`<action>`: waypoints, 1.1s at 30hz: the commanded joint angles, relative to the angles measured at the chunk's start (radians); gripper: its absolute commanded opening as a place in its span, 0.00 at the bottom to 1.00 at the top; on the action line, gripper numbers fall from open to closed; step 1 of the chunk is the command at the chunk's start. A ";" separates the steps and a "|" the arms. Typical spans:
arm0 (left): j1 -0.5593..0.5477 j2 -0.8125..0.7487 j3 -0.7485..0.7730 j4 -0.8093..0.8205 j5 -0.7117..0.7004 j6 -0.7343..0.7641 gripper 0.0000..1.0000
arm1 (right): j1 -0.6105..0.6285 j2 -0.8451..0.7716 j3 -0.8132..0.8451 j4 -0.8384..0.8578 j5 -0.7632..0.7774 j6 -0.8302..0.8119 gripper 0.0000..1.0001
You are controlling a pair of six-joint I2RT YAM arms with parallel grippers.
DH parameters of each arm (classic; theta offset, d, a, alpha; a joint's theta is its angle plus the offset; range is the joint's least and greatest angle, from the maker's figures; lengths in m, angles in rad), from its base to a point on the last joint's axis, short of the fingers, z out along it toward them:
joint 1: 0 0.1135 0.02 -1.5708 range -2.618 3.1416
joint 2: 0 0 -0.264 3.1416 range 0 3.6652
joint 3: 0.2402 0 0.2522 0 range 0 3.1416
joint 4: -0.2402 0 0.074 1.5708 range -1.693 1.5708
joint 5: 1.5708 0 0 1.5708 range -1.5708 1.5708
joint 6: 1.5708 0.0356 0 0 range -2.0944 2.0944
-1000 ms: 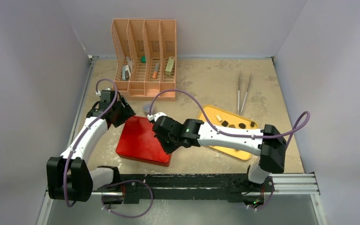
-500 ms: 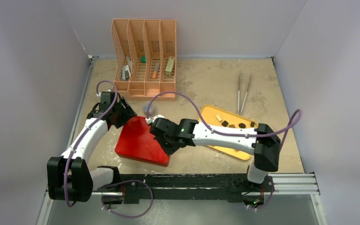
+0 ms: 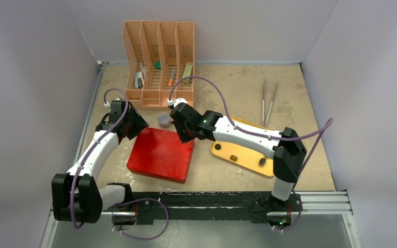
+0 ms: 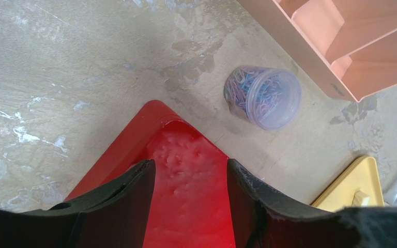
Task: Pack the chocolate
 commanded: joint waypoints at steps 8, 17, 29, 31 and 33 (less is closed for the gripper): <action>0.008 0.040 -0.077 0.098 -0.023 -0.066 0.51 | -0.058 0.181 0.022 -0.092 0.070 0.018 0.00; 0.007 0.066 0.031 0.153 0.024 -0.096 0.51 | -0.058 0.034 0.122 -0.097 0.131 -0.043 0.00; 0.008 0.098 -0.015 0.168 0.016 -0.089 0.51 | -0.055 0.217 -0.019 -0.149 0.183 0.057 0.00; 0.007 0.098 0.005 0.139 0.002 -0.085 0.51 | -0.051 0.165 -0.041 -0.125 0.166 0.060 0.00; 0.007 0.098 0.022 0.124 -0.035 -0.087 0.51 | -0.051 0.120 -0.031 -0.115 0.162 0.046 0.00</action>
